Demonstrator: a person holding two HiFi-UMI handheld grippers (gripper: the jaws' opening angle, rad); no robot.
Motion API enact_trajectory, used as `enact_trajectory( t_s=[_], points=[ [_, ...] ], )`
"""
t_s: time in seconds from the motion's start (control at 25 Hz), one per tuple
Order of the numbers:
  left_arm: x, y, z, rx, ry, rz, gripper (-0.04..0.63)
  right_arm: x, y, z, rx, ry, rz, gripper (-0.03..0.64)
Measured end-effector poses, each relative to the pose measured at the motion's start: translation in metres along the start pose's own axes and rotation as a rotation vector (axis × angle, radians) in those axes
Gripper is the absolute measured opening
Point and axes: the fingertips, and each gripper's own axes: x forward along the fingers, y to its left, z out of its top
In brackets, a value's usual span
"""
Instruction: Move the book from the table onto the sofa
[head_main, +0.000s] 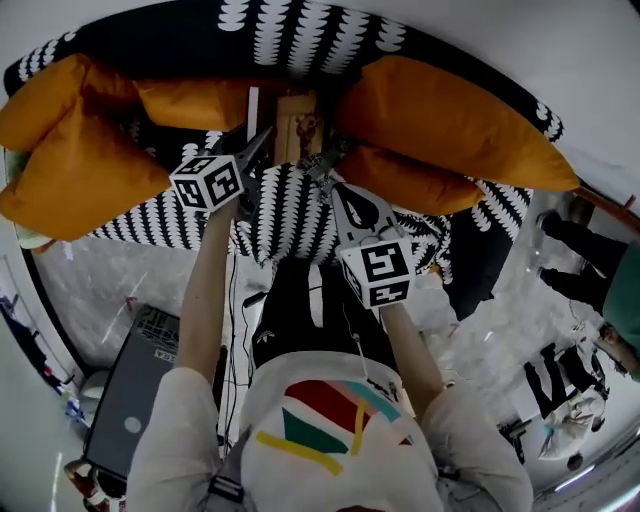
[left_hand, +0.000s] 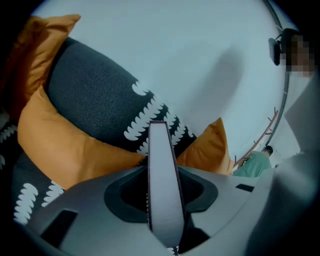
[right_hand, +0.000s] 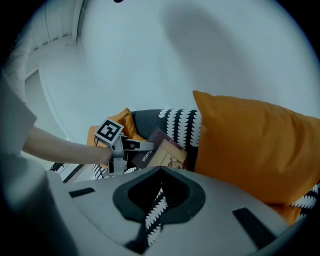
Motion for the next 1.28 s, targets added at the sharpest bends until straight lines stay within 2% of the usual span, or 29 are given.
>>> enact_trajectory(
  t_s=[0.24, 0.4, 0.56, 0.68, 0.76, 0.8, 0.84, 0.92, 1.0, 1.08, 1.28],
  points=[
    [0.031, 0.009, 0.007, 0.05, 0.113, 0.007, 0.153, 0.006, -0.002, 0.012, -0.02, -0.035, 0.015, 0.012],
    [0.037, 0.013, 0.027, 0.072, 0.132, 0.034, 0.153, 0.007, -0.006, 0.014, -0.009, -0.027, -0.005, 0.012],
    [0.053, 0.023, 0.012, 0.132, 0.182, 0.097, 0.153, 0.014, -0.013, -0.005, -0.005, -0.003, -0.013, 0.012],
    [0.055, 0.027, 0.006, 0.194, 0.173, 0.123, 0.153, 0.016, -0.013, -0.011, -0.005, 0.0, -0.014, 0.012],
    [0.055, 0.027, 0.007, 0.237, 0.148, 0.146, 0.158, 0.016, -0.013, -0.01, -0.008, -0.005, -0.015, 0.012],
    [0.055, 0.025, 0.009, 0.255, 0.126, 0.161, 0.188, 0.014, -0.013, -0.008, -0.01, -0.008, -0.016, 0.012],
    [0.054, 0.022, 0.015, 0.269, 0.097, 0.176, 0.254, 0.013, -0.013, -0.005, -0.014, -0.011, -0.016, 0.012],
    [0.049, 0.017, 0.034, 0.296, 0.023, 0.217, 0.346, 0.009, -0.012, 0.004, -0.024, -0.019, -0.02, 0.012],
    [0.038, 0.013, 0.055, 0.322, -0.051, 0.257, 0.393, 0.007, -0.01, 0.013, -0.038, -0.029, -0.027, 0.012],
    [0.022, 0.003, 0.069, 0.337, -0.109, 0.258, 0.405, 0.002, -0.005, 0.018, -0.052, -0.039, -0.033, 0.012],
    [-0.038, -0.048, 0.11, 0.378, -0.247, 0.204, 0.405, -0.013, 0.01, 0.046, -0.106, -0.076, -0.037, 0.012]
  ],
)
